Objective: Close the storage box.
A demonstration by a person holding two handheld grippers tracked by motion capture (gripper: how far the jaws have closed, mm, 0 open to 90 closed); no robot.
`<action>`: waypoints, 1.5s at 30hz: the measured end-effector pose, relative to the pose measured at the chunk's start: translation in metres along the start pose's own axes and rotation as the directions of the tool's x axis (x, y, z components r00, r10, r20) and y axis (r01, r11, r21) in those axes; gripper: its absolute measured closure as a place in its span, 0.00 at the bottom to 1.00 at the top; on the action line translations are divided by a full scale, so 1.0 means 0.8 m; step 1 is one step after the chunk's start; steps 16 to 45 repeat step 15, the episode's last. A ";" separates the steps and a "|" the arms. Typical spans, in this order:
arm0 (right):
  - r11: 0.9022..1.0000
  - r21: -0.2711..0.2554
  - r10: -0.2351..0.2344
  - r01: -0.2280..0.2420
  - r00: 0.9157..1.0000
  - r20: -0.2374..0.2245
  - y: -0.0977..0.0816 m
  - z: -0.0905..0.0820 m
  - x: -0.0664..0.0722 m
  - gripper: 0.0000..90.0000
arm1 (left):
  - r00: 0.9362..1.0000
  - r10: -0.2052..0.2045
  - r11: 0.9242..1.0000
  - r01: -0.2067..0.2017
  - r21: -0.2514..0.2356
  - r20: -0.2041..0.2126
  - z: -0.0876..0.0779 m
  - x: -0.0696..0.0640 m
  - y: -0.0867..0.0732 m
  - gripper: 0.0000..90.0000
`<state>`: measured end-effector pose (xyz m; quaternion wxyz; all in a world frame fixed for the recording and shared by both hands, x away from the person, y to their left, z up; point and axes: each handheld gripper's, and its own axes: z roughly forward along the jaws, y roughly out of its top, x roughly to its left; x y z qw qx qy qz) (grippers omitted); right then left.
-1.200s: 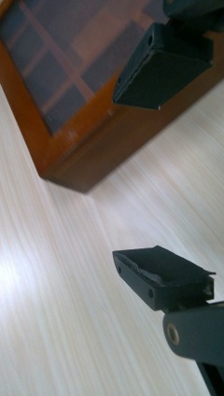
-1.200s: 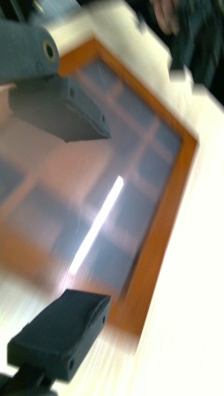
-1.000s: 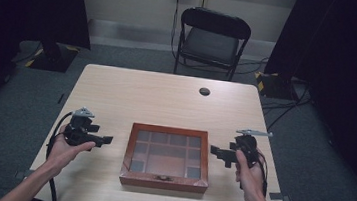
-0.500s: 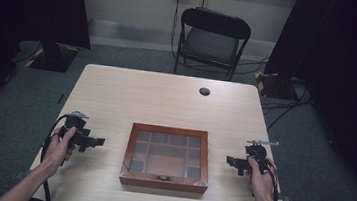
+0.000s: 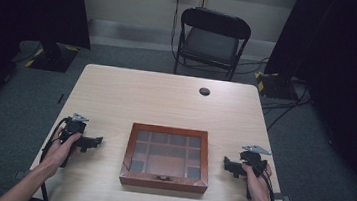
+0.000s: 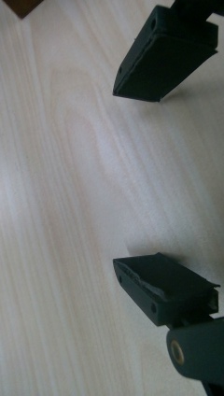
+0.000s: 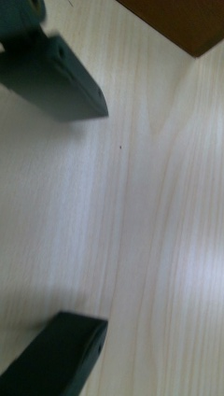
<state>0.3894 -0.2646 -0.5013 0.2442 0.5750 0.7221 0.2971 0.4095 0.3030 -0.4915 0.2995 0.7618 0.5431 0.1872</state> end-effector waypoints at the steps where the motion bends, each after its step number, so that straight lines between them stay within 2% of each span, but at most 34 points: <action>1: 1.000 0.000 0.003 -0.003 1.000 0.001 0.000 0.000 0.000 0.00 | 1.000 -0.007 1.000 0.007 -0.011 -0.002 0.001 0.000 -0.001 0.15; 2: 1.000 -0.001 0.003 -0.003 1.000 0.002 0.000 0.000 0.000 0.00 | 1.000 0.017 1.000 -0.017 -0.012 -0.024 0.002 -0.002 -0.002 0.14; 3: 1.000 -0.002 0.002 -0.002 1.000 0.002 0.000 0.000 0.000 0.00 | 0.999 0.032 0.999 -0.032 -0.018 -0.025 0.004 -0.003 -0.004 0.13; 6: 1.000 -0.002 0.002 -0.002 1.000 0.003 0.000 0.000 0.000 0.00 | 0.998 0.056 0.997 -0.056 -0.058 0.000 0.010 -0.003 -0.009 0.00; 7: 1.000 -0.002 0.002 -0.002 1.000 0.003 0.000 0.000 0.000 0.00 | 0.999 0.048 0.996 -0.048 -0.074 0.002 0.012 -0.003 -0.010 0.00; 45: 1.000 -0.002 0.002 -0.002 1.000 0.003 0.000 0.000 0.000 0.00 | 0.999 0.047 0.996 -0.047 -0.075 0.000 0.012 -0.004 -0.010 0.00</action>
